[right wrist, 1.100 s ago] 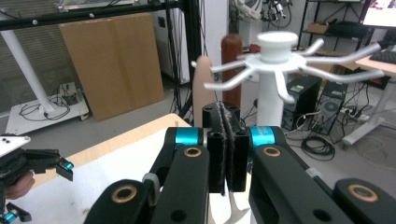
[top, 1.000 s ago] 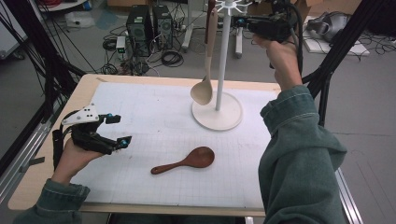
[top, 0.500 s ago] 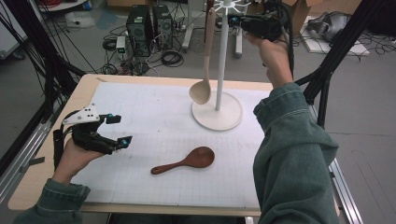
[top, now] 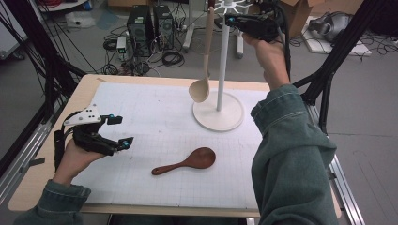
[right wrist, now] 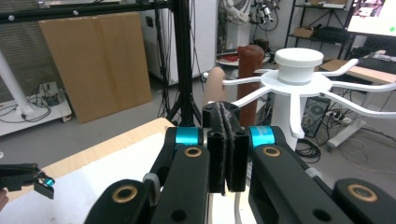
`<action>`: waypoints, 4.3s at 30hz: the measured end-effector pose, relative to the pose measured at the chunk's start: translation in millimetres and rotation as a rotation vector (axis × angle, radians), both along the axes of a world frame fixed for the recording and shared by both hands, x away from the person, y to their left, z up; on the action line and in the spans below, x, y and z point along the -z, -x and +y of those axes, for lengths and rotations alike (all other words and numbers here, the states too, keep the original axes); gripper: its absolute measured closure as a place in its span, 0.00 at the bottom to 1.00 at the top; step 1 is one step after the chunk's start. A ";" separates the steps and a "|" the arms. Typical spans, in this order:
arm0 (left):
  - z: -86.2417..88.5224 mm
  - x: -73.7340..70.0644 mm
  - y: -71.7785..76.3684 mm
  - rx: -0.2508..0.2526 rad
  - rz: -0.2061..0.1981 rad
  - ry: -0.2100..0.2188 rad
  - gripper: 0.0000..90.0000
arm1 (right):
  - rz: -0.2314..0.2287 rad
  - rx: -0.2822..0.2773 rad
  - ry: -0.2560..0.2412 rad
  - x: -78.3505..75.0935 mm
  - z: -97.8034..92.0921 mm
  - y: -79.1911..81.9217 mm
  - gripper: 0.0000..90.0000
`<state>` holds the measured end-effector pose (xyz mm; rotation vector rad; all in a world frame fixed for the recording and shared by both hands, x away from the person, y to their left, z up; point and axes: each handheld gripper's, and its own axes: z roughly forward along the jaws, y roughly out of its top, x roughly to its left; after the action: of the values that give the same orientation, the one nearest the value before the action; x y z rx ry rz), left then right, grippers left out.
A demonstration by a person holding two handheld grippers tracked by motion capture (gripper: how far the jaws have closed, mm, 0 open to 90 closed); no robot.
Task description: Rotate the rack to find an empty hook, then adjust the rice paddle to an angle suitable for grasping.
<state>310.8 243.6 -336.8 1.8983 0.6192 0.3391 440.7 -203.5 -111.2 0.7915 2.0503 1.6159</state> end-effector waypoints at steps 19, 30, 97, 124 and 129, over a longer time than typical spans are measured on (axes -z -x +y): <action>-2.0 0.1 0.3 0.001 0.003 -0.003 0.11 | -0.002 0.031 -0.008 3.4 -42.1 8.8 1.00; 0.2 -1.0 0.5 0.005 0.000 0.001 0.11 | -0.002 0.044 -0.013 -5.8 -39.5 -2.3 1.00; -15.0 7.8 -0.3 0.053 0.002 -0.022 0.22 | 0.139 -0.038 -0.033 123.2 -48.1 65.0 0.33; -51.3 50.2 -4.2 0.173 0.076 -0.107 0.46 | 0.151 -0.051 -0.005 187.4 -69.0 115.6 0.31; -63.5 58.2 -3.6 0.199 0.099 -0.127 0.49 | 0.171 -0.060 0.004 201.6 -69.7 120.4 0.31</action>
<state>314.5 180.1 -395.0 2.0893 0.4782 0.1601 320.3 -273.1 -312.8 0.9030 2.2134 1.6253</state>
